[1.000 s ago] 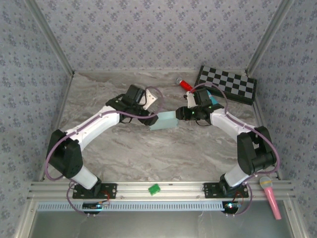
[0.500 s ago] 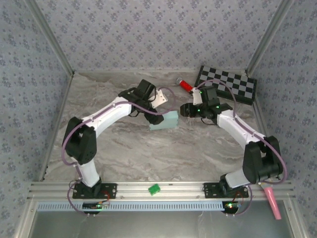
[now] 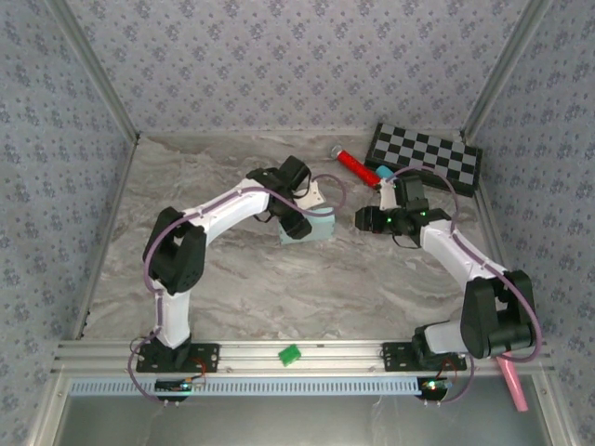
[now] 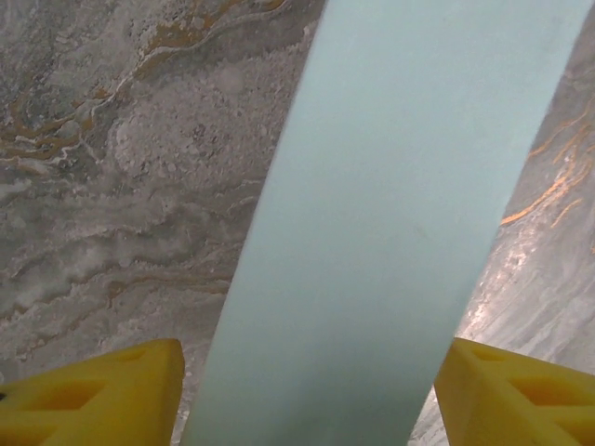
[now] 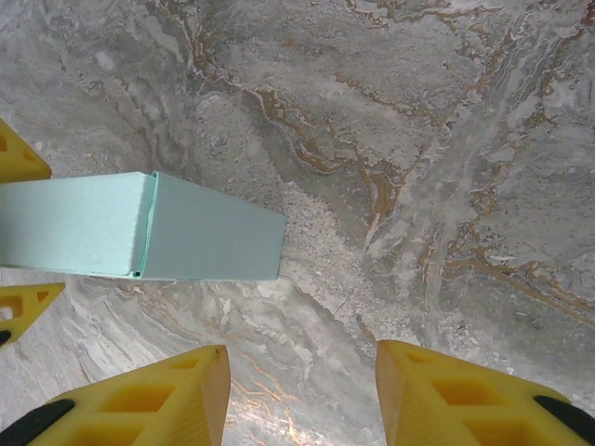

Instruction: Fold the paper box

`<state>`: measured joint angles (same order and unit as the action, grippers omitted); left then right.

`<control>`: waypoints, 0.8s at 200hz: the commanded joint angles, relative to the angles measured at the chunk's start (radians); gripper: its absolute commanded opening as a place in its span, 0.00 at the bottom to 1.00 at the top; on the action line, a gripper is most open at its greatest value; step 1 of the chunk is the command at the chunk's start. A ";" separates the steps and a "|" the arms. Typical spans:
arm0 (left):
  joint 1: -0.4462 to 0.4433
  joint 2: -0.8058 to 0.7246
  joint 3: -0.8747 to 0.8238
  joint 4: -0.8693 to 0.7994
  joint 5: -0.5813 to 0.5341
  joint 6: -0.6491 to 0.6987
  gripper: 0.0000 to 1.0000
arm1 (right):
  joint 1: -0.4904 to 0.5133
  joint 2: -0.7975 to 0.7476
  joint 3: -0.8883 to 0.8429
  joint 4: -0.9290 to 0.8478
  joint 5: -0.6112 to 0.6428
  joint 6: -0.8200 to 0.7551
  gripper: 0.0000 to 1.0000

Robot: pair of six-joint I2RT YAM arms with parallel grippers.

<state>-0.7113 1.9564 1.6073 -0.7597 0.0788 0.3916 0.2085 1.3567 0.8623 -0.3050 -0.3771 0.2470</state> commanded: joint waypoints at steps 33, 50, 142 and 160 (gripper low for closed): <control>-0.019 -0.016 -0.008 0.018 -0.138 0.010 0.48 | -0.012 -0.018 -0.017 -0.001 -0.018 0.003 0.47; -0.022 -0.050 -0.043 0.060 -0.194 0.010 0.43 | -0.013 -0.014 -0.017 0.000 -0.020 0.004 0.47; -0.021 -0.208 -0.295 0.341 -0.706 0.043 0.46 | -0.016 0.007 -0.023 0.019 -0.025 0.008 0.47; -0.022 -0.200 -0.321 0.368 -0.775 0.053 0.46 | -0.016 0.015 -0.026 0.021 -0.028 0.010 0.47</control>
<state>-0.7315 1.7763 1.3148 -0.4732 -0.5220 0.4187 0.1982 1.3556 0.8459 -0.2935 -0.3832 0.2474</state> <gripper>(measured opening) 0.459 0.471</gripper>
